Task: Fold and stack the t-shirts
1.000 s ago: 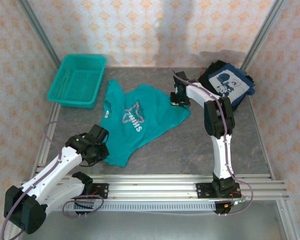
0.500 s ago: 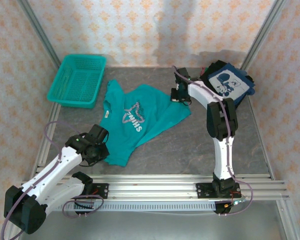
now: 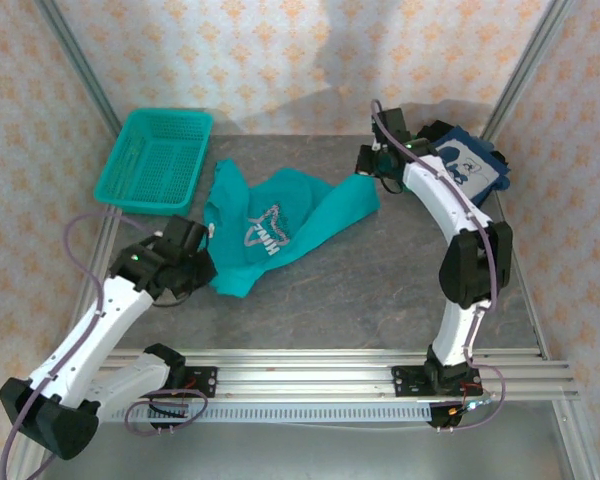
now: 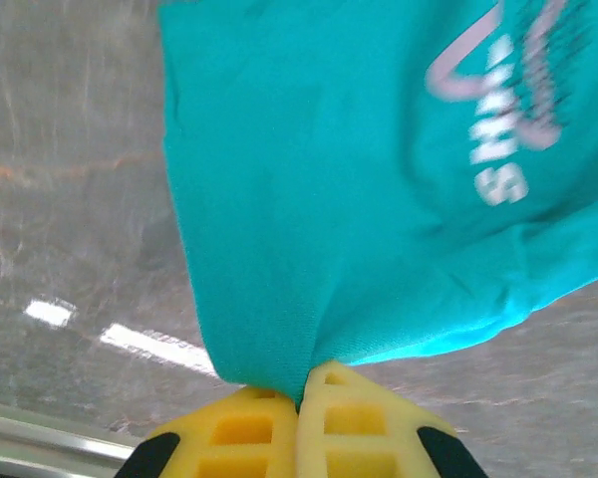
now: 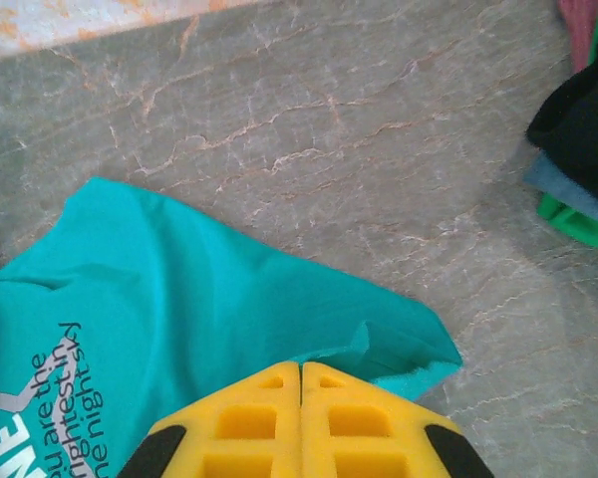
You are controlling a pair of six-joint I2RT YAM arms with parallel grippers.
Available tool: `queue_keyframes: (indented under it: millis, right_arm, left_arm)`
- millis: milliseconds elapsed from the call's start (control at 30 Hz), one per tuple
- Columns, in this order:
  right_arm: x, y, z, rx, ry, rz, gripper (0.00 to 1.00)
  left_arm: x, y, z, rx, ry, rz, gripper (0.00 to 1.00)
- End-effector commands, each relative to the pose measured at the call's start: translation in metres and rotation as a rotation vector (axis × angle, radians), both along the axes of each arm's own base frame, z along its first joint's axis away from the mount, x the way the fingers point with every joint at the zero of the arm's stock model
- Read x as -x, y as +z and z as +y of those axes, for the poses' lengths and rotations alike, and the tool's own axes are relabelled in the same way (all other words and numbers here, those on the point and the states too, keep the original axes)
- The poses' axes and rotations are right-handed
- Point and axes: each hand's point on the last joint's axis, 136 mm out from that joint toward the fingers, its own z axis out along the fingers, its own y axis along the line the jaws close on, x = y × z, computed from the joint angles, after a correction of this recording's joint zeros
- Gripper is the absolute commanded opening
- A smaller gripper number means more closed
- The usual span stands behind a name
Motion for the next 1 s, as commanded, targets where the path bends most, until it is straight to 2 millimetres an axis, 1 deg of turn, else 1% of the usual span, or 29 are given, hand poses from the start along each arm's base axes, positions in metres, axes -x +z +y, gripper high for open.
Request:
queue_keyframes:
  millis: [0,67,133,167,267,333,367,433,467,500,567,667,733,767,867,967]
  right_arm:
    - [0.013,0.078,-0.03,-0.072,-0.087,-0.162,0.0]
    - [0.024,0.119,-0.044,-0.15,-0.119,-0.241,0.0]
    - [0.039,0.157,-0.059,-0.217,-0.15,-0.321,0.0]
    - [0.048,0.177,-0.065,-0.251,-0.16,-0.365,0.0]
    - [0.081,0.231,-0.076,-0.333,-0.171,-0.487,0.0]
    - [0.105,0.26,-0.081,-0.37,-0.174,-0.551,0.0]
    - [0.118,0.274,-0.083,-0.392,-0.179,-0.583,0.0]
    - [0.144,0.297,-0.084,-0.432,-0.167,-0.634,0.0]
    - [0.155,0.305,-0.085,-0.444,-0.169,-0.647,0.0]
    - [0.17,0.315,-0.087,-0.452,-0.171,-0.673,0.0]
    - [0.197,0.328,-0.092,-0.454,-0.183,-0.704,0.0]
    - [0.229,0.343,-0.1,-0.452,-0.206,-0.742,0.0]
    - [0.246,0.352,-0.104,-0.455,-0.215,-0.766,0.0]
    - [0.252,0.356,-0.105,-0.456,-0.213,-0.774,0.0]
    - [0.266,0.367,-0.107,-0.461,-0.216,-0.791,0.0]
    - [0.269,0.37,-0.107,-0.461,-0.215,-0.795,0.0]
  left_arm:
    - [-0.013,0.062,0.019,-0.078,0.0,-0.126,0.0]
    - [-0.023,0.107,0.024,-0.093,-0.007,-0.22,0.0]
    - [-0.031,0.146,0.026,-0.105,-0.016,-0.309,0.0]
    - [-0.035,0.168,0.026,-0.108,-0.025,-0.365,0.0]
    - [-0.04,0.224,0.028,-0.116,-0.039,-0.505,0.0]
    - [-0.041,0.255,0.031,-0.126,-0.038,-0.586,0.0]
    - [-0.04,0.276,0.031,-0.119,-0.041,-0.644,0.0]
    - [-0.039,0.309,0.028,-0.112,-0.07,-0.748,0.0]
    - [-0.038,0.326,0.025,-0.097,-0.085,-0.804,0.0]
    - [-0.036,0.339,0.022,-0.083,-0.097,-0.85,0.0]
    - [-0.031,0.366,0.018,-0.059,-0.124,-0.941,0.0]
    - [-0.02,0.394,0.017,-0.042,-0.141,-1.036,0.0]
    - [-0.014,0.411,0.016,-0.03,-0.15,-1.093,0.0]
    - [-0.012,0.42,0.016,-0.023,-0.156,-1.122,0.0]
    - [-0.011,0.439,0.011,-0.012,-0.18,-1.166,0.0]
    - [-0.016,0.447,0.012,-0.04,-0.181,-1.182,0.0]
